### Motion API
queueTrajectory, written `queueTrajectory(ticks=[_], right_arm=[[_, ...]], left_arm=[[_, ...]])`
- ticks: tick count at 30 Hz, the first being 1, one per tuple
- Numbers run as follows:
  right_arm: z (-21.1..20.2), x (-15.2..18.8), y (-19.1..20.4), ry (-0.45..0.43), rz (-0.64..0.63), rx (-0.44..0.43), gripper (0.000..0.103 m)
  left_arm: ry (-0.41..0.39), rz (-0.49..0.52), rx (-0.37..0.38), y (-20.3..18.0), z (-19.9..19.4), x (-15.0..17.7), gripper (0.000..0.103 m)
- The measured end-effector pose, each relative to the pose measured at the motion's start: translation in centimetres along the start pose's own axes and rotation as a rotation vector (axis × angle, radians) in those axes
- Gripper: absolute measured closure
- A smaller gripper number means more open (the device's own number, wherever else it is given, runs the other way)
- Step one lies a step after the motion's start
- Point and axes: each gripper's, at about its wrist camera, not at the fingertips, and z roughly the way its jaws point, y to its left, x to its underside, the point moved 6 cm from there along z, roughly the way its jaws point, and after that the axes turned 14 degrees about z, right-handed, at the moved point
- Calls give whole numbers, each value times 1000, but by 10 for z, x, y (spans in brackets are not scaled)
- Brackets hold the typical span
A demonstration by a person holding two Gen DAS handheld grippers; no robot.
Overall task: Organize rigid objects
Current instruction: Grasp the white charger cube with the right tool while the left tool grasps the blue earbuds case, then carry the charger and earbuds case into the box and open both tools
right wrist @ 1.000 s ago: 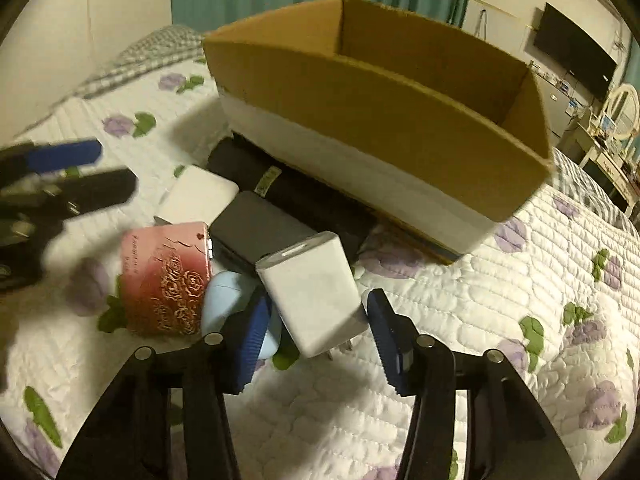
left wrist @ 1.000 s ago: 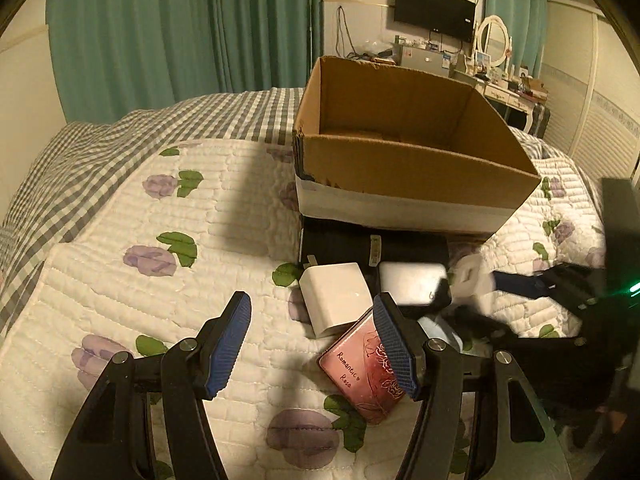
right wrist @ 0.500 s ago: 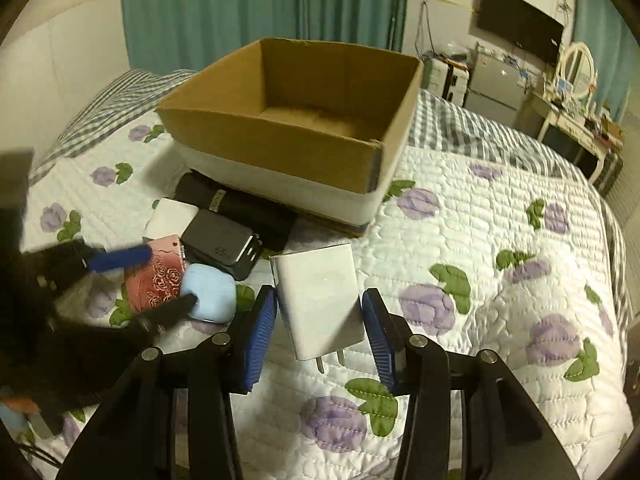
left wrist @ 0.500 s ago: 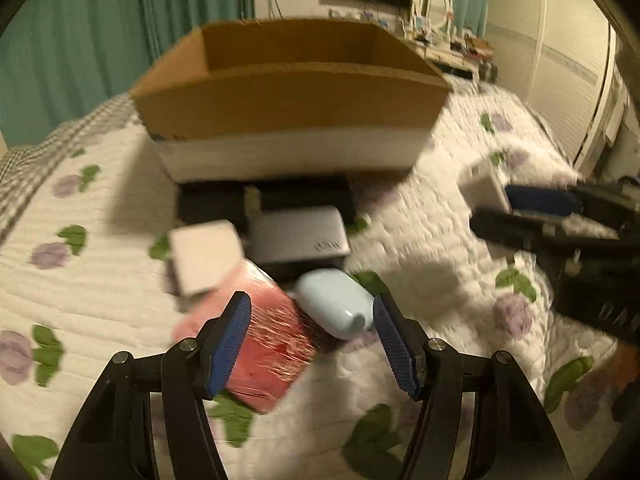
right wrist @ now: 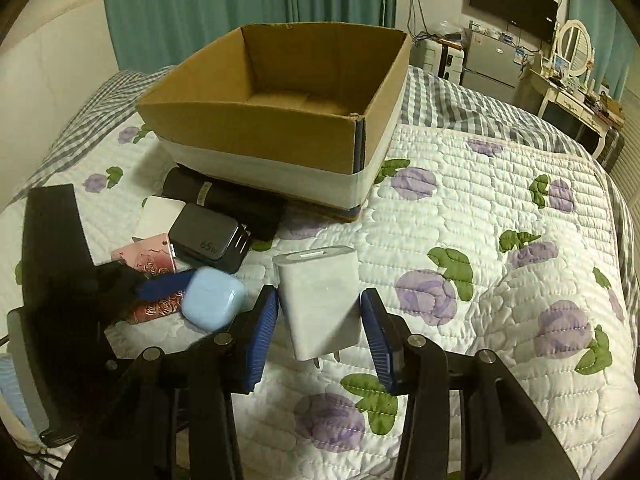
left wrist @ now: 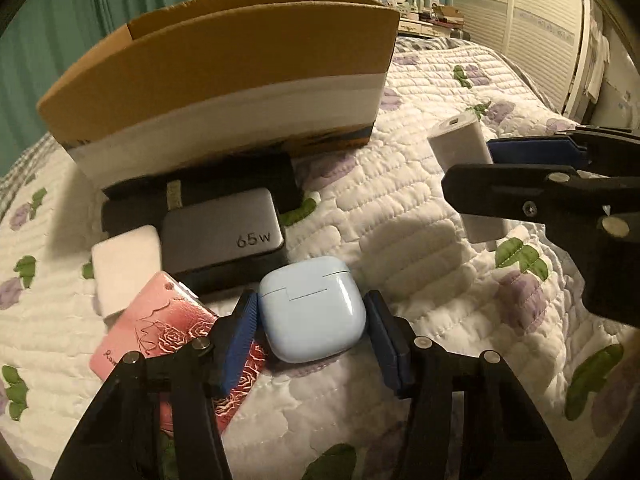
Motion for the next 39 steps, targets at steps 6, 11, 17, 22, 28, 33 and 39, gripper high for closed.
queueTrajectory(ticks=[6,11,17,22,28,33,39], right_arm=[[-2,0,-2,-9,-2,7,61],[-11,-4,0,-44,-8,11,62],[-28,-12,2,-91,-9,16,62],[-44,-19,6,-128,-8,25,62],[-70,-30,12,-185,-3,18,62],[-104,-50,25,-247,-21,-9,62],[-127,-99,42,-325,-58,-35,62]], left_arm=[[-36,-40,-16,6,-17,4,48],[-98,-88,-62,20,-51,2,49],[-186,-107,-99,27,-89,-9,49],[-211,-142,-135,35,-107,-16,49],[-240,-198,-180,50,-134,-25,48],[-283,-245,-194,67,-164,-36,48],[-338,-236,-237,93,-190,-71,48]])
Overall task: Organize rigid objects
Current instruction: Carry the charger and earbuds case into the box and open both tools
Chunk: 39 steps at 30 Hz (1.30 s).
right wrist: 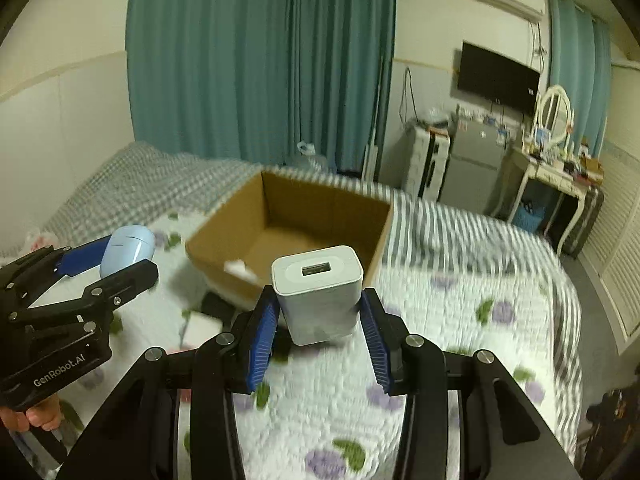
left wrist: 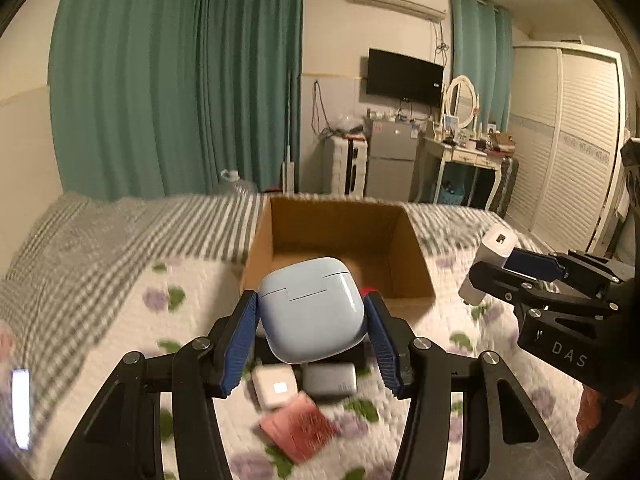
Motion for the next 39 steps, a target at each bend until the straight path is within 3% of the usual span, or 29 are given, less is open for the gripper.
queueTrajectory(ticks=[8,17,20,24,36,37,38,39], right_arm=[[53,-41,7,-5,-25,-1,62],[129,-43,-10,41,9,23,62],[147,-35,-11,80,19,19,62],[160,-31,-10,107,-16,43,62],[176,-33,-10,116,-9,49,61],[177,-34,-10,115,-6,53,57],[178,-34,-11,108,0,60,43],[176,-35,-13,97,9,64,35]], left_arm=[[6,14,-27,26,71,-48,48],[104,-8,29,35,167,-22,47],[116,-14,67,36,175,-17,46],[148,-33,49,40,182,-15,46],[97,-8,42,36,165,-28,43],[97,-8,39,36,164,-28,43],[96,-7,33,37,163,-27,43],[94,-4,28,37,161,-27,43]])
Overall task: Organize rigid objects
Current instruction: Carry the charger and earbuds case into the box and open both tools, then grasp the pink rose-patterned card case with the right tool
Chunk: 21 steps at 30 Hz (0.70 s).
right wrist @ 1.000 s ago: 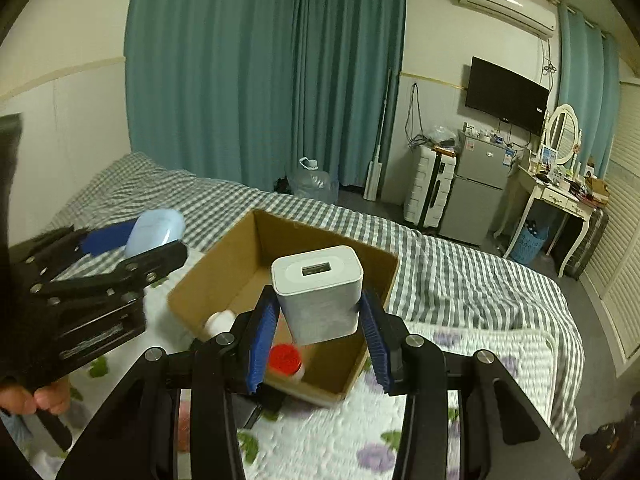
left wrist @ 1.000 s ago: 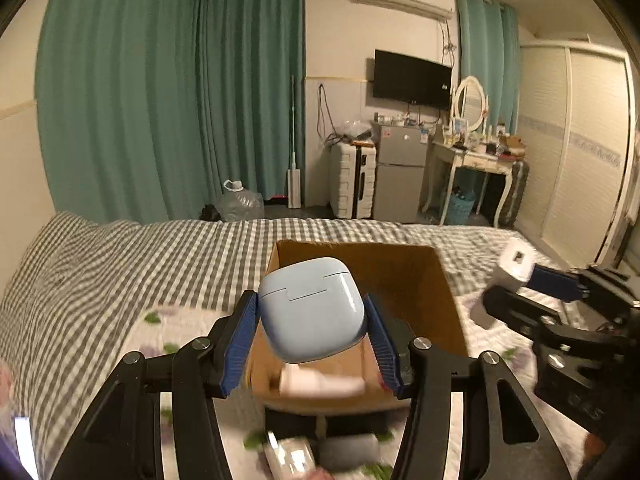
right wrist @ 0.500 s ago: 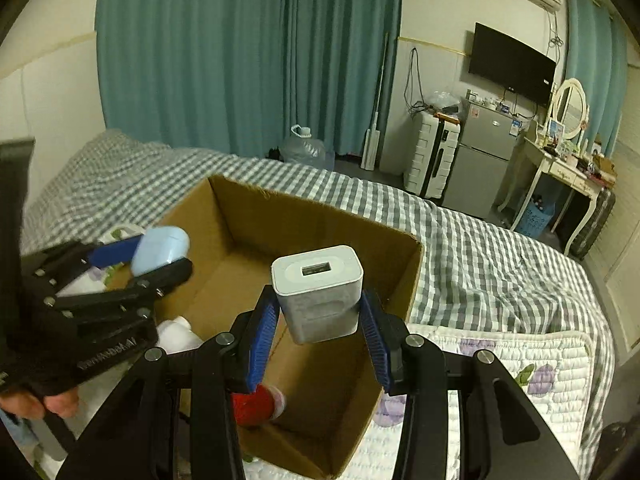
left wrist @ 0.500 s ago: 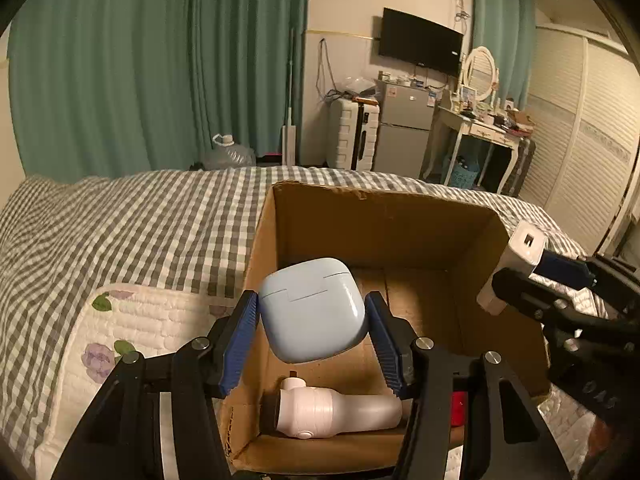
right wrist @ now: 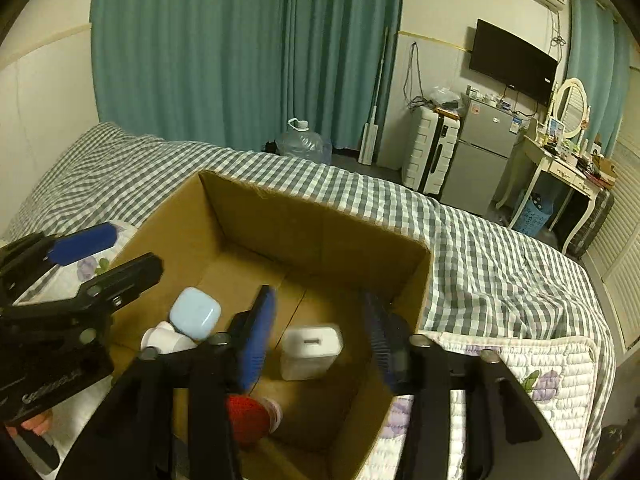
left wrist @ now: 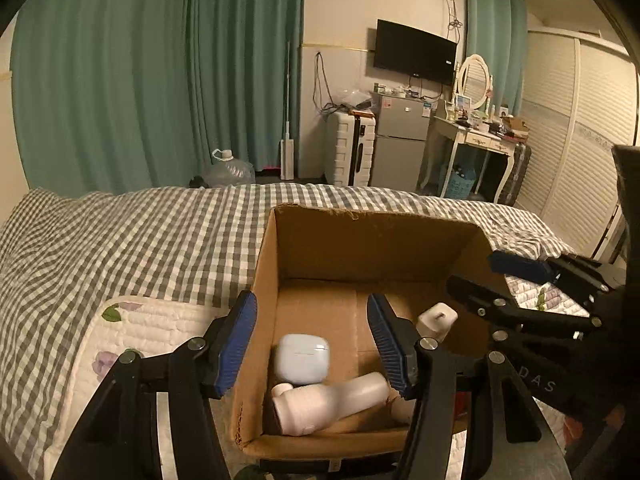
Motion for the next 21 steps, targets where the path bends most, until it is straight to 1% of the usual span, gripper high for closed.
queueTrajectory(ticks=[1,4,6,8,12,13,16,18,21], right_arm=[[-3,0,-1,-12,10,-3,29],[-15,-2,-6,-33,28,-5,28],[-29,-1,-9,-60,39,-4,27],[-49,5,-11,-82,43,-9,23],[-85,23,-9,-116,39,-21,23],[-91,27,-7,-117,40,-25,22],[-109,46,-2,-108,39,-39,22],[-117,62,3,-98,29,-45,22],[-122,91,13,-60,29,-65,22]], left_arm=[[-1,2,-2,0,-1,1,43],[-2,-4,-7,3,-9,5,43],[-7,-12,8,2,-19,9,43],[-8,-19,5,3,-29,13,43],[-21,-11,-10,2,-57,22,41],[-27,-11,-26,3,-66,28,40],[-24,-6,-59,6,-86,47,40],[-17,-7,-63,6,-95,61,40],[8,-10,-72,7,-106,88,40]])
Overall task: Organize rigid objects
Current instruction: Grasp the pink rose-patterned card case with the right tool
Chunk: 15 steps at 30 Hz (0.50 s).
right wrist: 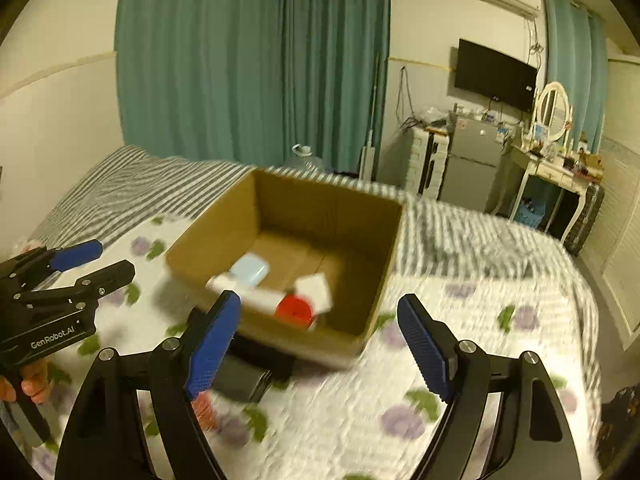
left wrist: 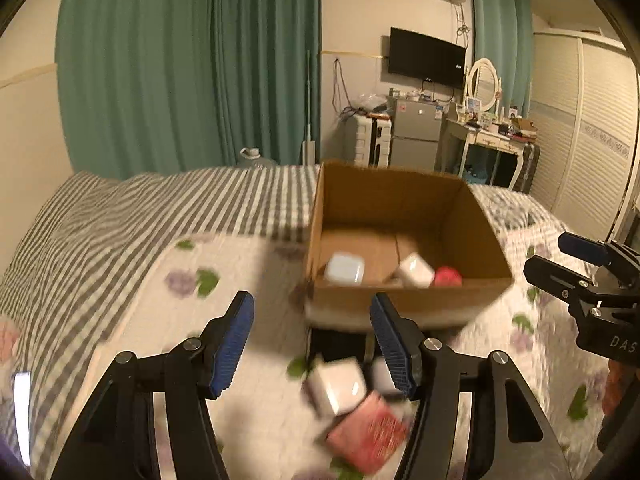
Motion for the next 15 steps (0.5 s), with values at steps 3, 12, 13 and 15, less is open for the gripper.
queueTrajectory(ticks=[3,12,13,15], right_arm=[[2,28,4,23,11,26,22],[35,98,41,170,-9,-46,15],[40,103,46,185,-12,-68,12],[50,114,57,224,-26,-92,12]], left_arm=[[39,1,-25,1,-7,31,40],[147,-65,-90,8,-21,100,40],[148,-69,-93,9,-22,101,40],[161,-78,-103,11,-19,103,40]])
